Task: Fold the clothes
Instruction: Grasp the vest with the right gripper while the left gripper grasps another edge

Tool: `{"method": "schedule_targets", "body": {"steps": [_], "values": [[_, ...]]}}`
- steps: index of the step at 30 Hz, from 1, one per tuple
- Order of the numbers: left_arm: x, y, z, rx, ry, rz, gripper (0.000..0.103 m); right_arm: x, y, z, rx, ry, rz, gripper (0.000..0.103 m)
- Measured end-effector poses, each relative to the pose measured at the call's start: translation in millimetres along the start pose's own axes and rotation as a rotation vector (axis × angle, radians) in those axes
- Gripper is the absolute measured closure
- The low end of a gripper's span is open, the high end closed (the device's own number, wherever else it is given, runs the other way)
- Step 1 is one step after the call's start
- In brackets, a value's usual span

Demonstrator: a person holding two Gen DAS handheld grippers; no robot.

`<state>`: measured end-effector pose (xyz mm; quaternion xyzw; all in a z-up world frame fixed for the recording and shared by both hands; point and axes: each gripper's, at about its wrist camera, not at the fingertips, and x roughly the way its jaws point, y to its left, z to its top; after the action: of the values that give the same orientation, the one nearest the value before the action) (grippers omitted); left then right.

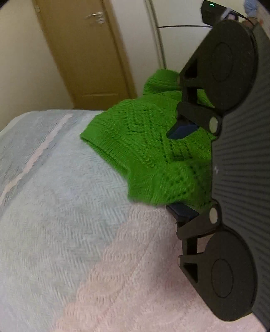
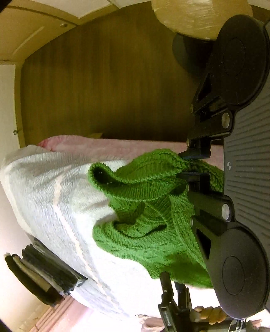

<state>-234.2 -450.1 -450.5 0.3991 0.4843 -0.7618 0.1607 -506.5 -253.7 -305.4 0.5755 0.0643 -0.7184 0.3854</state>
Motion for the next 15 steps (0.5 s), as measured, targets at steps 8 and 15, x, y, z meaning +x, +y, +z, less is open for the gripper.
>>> {"method": "schedule_targets", "body": {"steps": [8, 15], "values": [[-10, -2, -1, 0.041, -0.038, 0.103, 0.041, 9, 10, 4, -0.038, 0.017, -0.009, 0.095], [-14, -28, -17, 0.113, -0.17, 0.176, 0.092, -22, 32, 3, -0.14, -0.089, 0.035, 0.095]]}}
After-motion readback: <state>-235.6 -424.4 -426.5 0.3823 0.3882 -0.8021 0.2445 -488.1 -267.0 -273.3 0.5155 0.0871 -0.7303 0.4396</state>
